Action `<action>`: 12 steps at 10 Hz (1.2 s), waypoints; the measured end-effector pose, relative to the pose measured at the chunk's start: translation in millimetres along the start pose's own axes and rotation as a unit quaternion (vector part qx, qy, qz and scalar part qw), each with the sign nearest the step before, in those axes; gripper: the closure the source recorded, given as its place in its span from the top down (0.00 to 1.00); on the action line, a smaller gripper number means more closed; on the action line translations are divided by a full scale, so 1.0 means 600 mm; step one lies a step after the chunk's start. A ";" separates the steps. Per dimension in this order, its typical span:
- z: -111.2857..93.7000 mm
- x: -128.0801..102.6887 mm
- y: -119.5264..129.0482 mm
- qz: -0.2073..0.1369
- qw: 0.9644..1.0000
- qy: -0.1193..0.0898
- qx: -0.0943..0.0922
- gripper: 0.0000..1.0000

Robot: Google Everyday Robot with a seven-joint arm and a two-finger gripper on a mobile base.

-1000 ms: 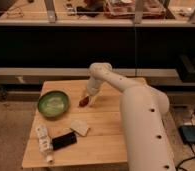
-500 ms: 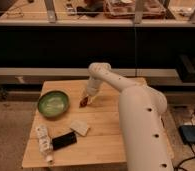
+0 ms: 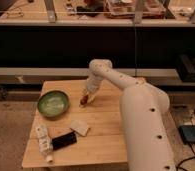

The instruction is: Place the pepper on the white sponge

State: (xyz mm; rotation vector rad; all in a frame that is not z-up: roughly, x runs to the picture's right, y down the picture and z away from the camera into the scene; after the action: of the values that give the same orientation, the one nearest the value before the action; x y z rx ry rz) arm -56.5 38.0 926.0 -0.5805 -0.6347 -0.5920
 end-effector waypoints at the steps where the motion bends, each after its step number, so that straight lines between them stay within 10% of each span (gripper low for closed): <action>1: -0.017 -0.009 0.002 -0.009 1.000 -0.001 0.001 0.32; 12: -0.091 -0.214 0.152 -0.132 0.990 -0.037 -0.033 0.32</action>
State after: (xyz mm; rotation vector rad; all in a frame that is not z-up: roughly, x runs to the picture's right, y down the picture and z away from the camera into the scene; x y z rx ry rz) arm -60.7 106.6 774.0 -0.5862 -0.7711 -0.8444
